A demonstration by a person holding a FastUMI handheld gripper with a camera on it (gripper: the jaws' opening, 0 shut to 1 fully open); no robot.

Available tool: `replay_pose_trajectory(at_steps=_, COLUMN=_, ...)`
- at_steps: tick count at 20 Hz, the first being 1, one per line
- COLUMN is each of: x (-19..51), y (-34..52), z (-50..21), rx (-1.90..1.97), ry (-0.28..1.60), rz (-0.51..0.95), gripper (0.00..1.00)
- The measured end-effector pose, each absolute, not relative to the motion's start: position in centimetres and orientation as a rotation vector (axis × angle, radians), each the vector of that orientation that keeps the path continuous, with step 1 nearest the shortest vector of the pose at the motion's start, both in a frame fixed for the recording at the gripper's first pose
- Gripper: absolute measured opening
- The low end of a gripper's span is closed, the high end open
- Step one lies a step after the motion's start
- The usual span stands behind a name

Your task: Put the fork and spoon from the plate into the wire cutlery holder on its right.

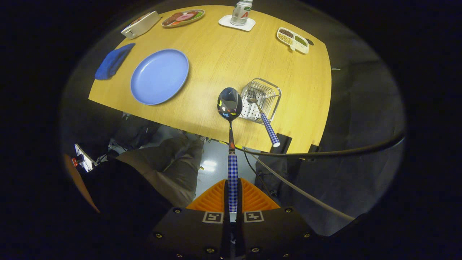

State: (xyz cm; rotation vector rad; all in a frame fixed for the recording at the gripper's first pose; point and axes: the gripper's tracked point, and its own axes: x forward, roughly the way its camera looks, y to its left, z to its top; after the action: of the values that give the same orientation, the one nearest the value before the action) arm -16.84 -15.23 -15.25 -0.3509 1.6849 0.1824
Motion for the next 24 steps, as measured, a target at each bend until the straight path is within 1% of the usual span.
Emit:
replay_pose_trajectory(at_steps=6, x=-15.4, y=-17.1, z=-16.5, rx=-0.386, ry=1.807, rz=0.174, gripper=0.06)
replay_pose_trajectory(at_steps=12, x=-12.2, y=-18.9, z=-18.1, rx=-0.421, ry=1.902, rz=0.138, gripper=0.06)
replay_pose_trajectory(at_steps=21, x=-9.8, y=-18.4, z=-20.9, rx=-0.351, ry=2.076, rz=0.12, gripper=0.06)
replay_pose_trajectory(at_steps=24, x=-9.5, y=-18.5, z=-21.5, rx=-0.35, ry=2.108, rz=0.139, gripper=0.06)
